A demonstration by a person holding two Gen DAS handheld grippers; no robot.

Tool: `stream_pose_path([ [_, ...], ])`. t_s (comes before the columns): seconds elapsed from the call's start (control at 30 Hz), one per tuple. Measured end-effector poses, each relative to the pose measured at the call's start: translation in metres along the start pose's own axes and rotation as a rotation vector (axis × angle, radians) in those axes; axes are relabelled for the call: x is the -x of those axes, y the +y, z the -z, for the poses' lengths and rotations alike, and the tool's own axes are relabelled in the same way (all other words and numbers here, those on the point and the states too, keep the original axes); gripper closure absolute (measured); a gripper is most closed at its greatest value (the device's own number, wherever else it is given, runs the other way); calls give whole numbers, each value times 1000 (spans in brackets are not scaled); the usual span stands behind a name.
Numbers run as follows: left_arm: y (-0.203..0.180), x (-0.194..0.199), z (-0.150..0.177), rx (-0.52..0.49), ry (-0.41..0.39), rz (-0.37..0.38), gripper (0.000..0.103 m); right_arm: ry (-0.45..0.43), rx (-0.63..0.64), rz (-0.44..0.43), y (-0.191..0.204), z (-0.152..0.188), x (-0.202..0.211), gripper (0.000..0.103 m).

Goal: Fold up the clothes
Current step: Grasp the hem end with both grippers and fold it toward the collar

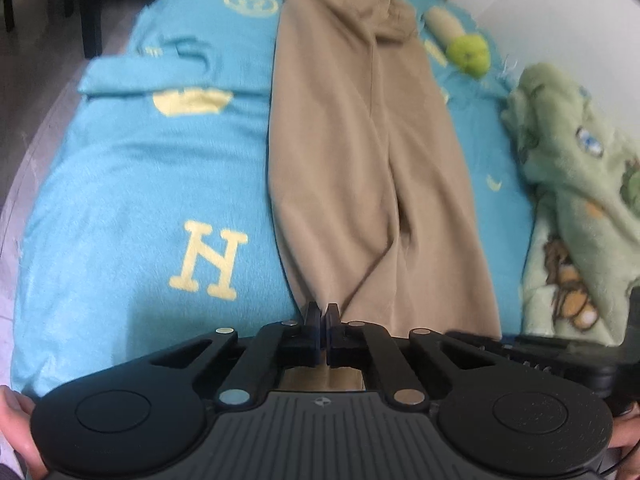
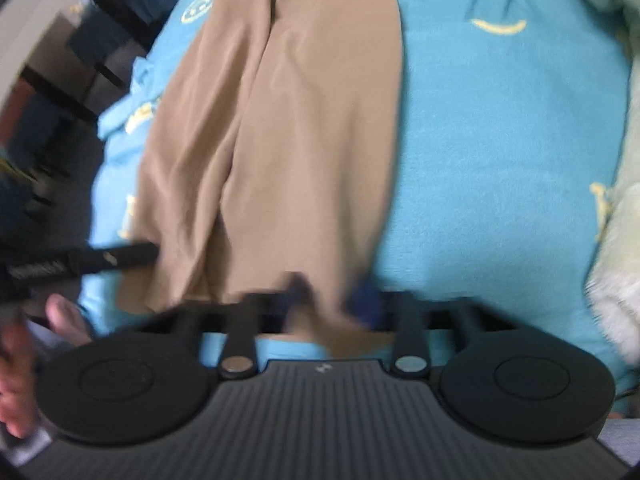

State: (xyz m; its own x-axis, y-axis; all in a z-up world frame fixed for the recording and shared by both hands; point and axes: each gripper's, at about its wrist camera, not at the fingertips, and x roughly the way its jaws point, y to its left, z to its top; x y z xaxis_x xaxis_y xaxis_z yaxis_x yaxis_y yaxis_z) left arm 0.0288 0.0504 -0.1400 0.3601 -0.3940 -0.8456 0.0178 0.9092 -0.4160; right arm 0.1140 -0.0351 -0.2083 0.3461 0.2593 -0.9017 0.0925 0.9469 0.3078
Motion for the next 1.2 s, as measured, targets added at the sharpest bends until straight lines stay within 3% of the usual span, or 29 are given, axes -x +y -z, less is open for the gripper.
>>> stream_pose_path([
  [0.3, -20, 107, 14, 22, -313, 147, 102, -257, -82, -168, -21, 15, 91, 93],
  [0.57, -48, 184, 58, -31, -455, 206, 102, -422, -56, -297, -21, 61, 173, 94],
  [0.73, -65, 205, 80, -98, -514, 198, 102, -476, -64, -337, -25, 79, 195, 94],
  [0.87, -70, 195, 54, -125, -525, 163, 102, -495, -68, -308, -19, 43, 189, 94],
  [1.03, -75, 167, -7, -165, -542, 83, 101, -509, -60, -274, -11, -26, 166, 94],
  [1.2, -69, 118, -78, -137, -548, 34, 101, -511, -46, -217, -6, -92, 125, 94],
])
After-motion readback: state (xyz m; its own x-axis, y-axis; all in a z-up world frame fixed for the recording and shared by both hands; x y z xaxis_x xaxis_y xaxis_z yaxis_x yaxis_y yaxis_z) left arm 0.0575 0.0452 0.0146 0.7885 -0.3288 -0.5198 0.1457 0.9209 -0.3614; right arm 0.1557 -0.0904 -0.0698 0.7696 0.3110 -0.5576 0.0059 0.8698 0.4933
